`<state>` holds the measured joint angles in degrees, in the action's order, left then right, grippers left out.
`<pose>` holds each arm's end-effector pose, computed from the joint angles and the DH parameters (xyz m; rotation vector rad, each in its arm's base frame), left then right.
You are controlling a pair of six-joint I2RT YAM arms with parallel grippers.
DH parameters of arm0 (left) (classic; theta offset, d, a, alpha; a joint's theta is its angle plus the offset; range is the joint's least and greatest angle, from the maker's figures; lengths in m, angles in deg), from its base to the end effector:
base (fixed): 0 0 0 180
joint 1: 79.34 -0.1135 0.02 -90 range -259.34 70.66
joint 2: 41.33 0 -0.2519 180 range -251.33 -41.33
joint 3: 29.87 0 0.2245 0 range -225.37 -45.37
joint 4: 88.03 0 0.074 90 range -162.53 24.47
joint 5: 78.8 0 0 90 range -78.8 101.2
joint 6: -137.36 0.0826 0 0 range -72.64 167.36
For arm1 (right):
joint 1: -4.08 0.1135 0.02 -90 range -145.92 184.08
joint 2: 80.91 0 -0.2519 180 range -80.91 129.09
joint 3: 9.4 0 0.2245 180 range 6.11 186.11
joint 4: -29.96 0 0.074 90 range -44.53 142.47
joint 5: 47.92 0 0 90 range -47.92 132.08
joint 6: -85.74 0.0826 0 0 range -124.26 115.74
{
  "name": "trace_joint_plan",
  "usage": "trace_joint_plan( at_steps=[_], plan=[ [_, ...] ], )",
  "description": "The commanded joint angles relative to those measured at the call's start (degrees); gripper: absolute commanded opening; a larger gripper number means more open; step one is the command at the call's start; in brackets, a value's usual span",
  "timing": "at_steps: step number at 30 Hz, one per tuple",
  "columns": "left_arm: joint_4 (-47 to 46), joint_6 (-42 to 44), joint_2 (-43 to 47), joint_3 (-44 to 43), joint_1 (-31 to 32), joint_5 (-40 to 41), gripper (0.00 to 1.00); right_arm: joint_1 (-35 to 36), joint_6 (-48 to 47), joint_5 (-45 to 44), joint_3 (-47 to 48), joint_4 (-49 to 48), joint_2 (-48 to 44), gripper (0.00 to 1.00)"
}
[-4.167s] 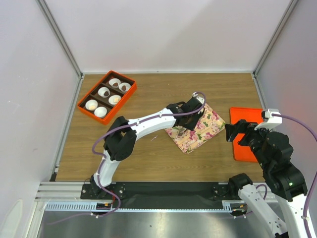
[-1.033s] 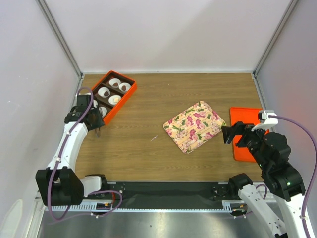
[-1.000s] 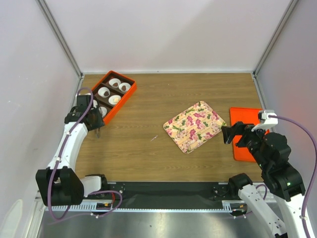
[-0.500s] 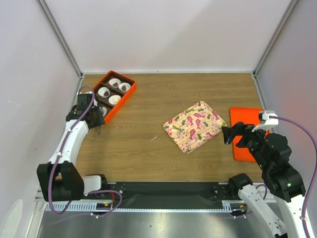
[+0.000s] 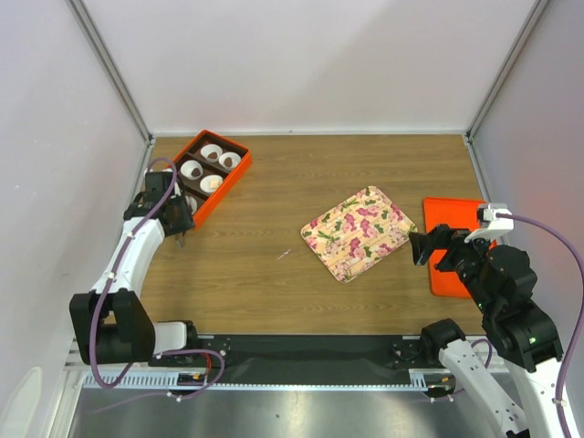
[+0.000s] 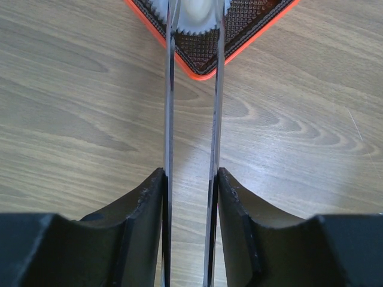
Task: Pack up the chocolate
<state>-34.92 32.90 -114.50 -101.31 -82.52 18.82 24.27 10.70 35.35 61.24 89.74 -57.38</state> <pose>0.2602 0.0254 0.2204 -0.4385 2.4793 0.0884 0.0916 0.0234 0.3443 0.0025 1.8028 0.3341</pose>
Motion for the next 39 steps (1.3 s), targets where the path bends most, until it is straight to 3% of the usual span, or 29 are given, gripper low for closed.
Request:
trace_joint_plan(
  at_steps=[1,10,15,18,23,27,31,36,39],
  plan=[
    [-2.3,1.0,0.0,-2.6,-0.6,1.3,0.44,0.2,-0.1,-1.2,0.5,-1.5,-0.7,1.00],
    [-0.1,0.7,2.2,-6.8,-0.4,0.1,0.47,0.1,0.0,-1.1,1.7,-1.0,-0.2,1.00],
    [1.2,0.8,5.6,-10.2,1.2,-6.5,0.45,0.1,1.6,-0.7,3.3,-1.3,2.2,1.00],
    [-0.6,-0.7,8.3,-10.4,6.2,-10.1,0.46,0.1,4.3,-0.9,4.0,-0.1,5.7,0.99],
    [-0.8,-1.8,8.2,-12.4,20.7,-10.3,0.46,0.1,11.5,-2.9,4.9,1.7,12.8,0.99],
    [-6.1,-3.3,9.4,-10.3,32.4,-11.7,0.47,0.1,18.9,-10.1,6.0,5.5,17.8,0.99],
    [-7.8,-4.0,9.4,-8.3,39.5,-10.7,0.47,-2.4,23.6,-15.3,6.0,6.6,23.3,0.99],
    [-11.8,-4.1,10.5,-4.2,43.3,-14.5,0.47,-11.8,19.8,-7.2,5.8,-0.7,31.0,0.97],
    [-12.8,-4.8,11.1,-1.2,43.6,-12.1,0.47,-17.0,19.6,-4.4,6.6,-3.7,35.2,0.94]
  ],
)
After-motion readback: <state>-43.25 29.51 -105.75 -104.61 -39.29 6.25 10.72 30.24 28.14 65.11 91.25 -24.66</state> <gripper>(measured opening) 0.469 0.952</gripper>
